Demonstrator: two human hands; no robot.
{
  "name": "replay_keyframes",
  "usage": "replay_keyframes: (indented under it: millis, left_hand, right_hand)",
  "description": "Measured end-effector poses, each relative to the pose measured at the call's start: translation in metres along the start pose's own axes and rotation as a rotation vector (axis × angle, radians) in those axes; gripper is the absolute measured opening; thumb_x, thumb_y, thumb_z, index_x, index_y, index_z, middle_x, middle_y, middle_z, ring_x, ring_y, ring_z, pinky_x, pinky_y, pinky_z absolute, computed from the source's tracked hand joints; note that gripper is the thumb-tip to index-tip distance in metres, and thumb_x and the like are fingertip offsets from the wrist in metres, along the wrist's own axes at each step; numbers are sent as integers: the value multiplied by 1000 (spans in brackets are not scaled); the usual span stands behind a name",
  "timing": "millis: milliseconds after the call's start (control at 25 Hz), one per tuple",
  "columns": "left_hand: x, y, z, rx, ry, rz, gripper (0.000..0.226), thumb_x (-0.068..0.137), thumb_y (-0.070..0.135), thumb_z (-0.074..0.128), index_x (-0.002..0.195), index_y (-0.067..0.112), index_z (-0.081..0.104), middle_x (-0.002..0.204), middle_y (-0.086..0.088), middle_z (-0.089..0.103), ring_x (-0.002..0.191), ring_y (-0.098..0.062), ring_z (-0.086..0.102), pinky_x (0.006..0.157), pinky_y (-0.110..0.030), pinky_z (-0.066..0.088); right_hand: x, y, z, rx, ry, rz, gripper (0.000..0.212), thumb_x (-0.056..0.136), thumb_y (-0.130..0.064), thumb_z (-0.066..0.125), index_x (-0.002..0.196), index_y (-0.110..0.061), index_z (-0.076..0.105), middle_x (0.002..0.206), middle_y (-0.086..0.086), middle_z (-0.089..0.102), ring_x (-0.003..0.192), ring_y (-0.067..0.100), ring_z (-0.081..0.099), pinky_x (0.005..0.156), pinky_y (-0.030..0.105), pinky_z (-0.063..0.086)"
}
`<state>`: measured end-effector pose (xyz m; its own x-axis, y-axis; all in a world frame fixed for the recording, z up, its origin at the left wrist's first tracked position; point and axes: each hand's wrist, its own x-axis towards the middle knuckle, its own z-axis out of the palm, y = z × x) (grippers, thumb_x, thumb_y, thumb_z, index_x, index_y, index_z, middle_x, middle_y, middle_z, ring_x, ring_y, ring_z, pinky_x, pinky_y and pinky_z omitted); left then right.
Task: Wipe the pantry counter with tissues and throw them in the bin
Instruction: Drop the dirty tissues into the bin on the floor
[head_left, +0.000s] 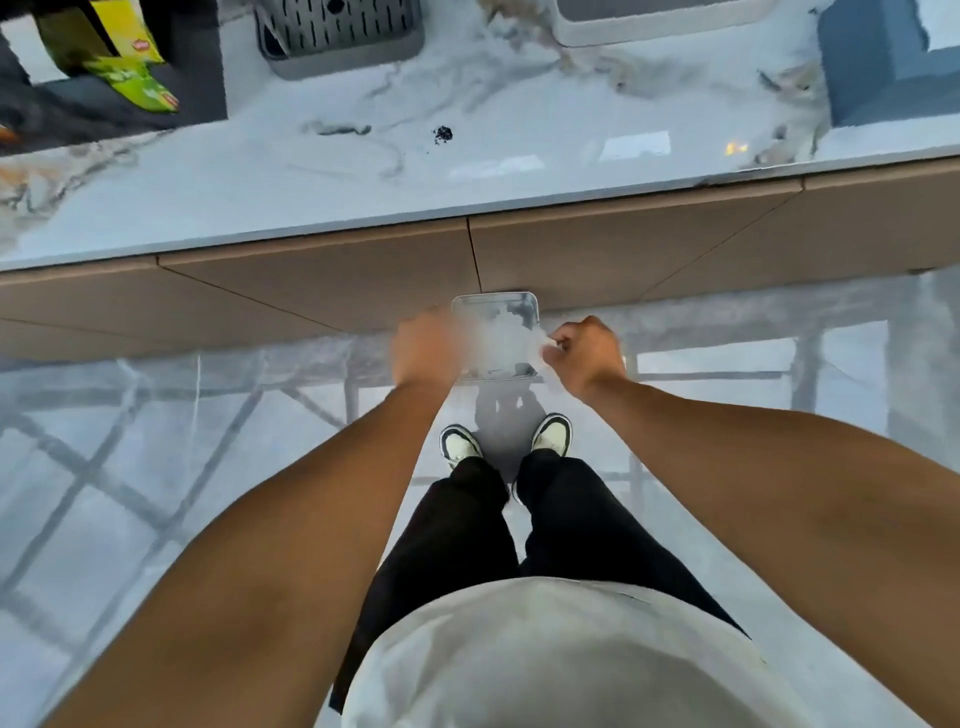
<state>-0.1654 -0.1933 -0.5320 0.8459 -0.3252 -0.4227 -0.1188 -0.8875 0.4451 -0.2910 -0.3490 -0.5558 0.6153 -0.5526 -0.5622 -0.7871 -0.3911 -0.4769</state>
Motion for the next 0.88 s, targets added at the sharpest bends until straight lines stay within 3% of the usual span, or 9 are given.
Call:
replay_keyframes:
  millis: [80, 160, 280, 360, 480, 640, 880]
  left_hand:
    - [16, -8, 21, -35, -3, -20, 8, 89, 20, 67, 89, 14, 73, 93, -16, 76, 93, -37, 70, 84, -43, 57]
    - [32, -19, 45, -62, -22, -46, 8, 88, 18, 66, 89, 12, 72, 93, -16, 76, 91, -36, 70, 83, -41, 58]
    - [57, -41, 80, -55, -5, -88, 7, 87, 18, 66, 86, 14, 72, 89, -13, 77, 85, -33, 70, 75, -30, 54]
    - [70, -55, 101, -63, -22, -84, 7, 87, 17, 68, 86, 12, 71, 87, -13, 77, 83, -33, 70, 74, -32, 55]
    - [97, -76, 136, -65, -58, -53, 7, 86, 16, 68, 84, 10, 72, 84, -12, 77, 81, -33, 70, 77, -39, 58]
    - [134, -100, 184, -83, -95, -37, 9, 85, 17, 69, 76, 16, 70, 77, -3, 74, 76, -26, 68, 71, -32, 56]
    - [175, -129, 247, -21, -152, -37, 6, 87, 17, 69, 81, 16, 70, 84, -6, 75, 80, -29, 67, 76, -34, 56]
  right_hand:
    - [22, 9, 12, -2, 3, 21, 18, 87, -24, 65, 99, -16, 75, 104, 7, 58, 79, 19, 54, 78, 21, 41]
    - [43, 20, 29, 3, -22, 49, 21, 88, -26, 63, 101, -15, 74, 103, 7, 69, 79, 18, 56, 74, 22, 42]
    - [73, 35, 57, -25, -66, 76, 20, 88, -28, 59, 97, -15, 73, 95, 6, 73, 78, 20, 59, 71, 22, 39]
    - [89, 47, 72, -61, -86, 81, 17, 87, -29, 58, 89, -18, 71, 89, 5, 72, 82, 25, 63, 69, 23, 40]
    - [125, 67, 94, -138, -110, 70, 22, 88, -31, 57, 97, -18, 73, 97, 8, 74, 91, 27, 65, 76, 28, 49]
    - [169, 82, 129, -163, -113, 34, 19, 87, -32, 59, 95, -19, 71, 93, 8, 72, 87, 28, 64, 75, 32, 54]
    - [217, 92, 189, -227, -132, 5, 23, 89, -30, 56, 83, -12, 69, 86, 14, 70, 77, 31, 60, 63, 27, 42]
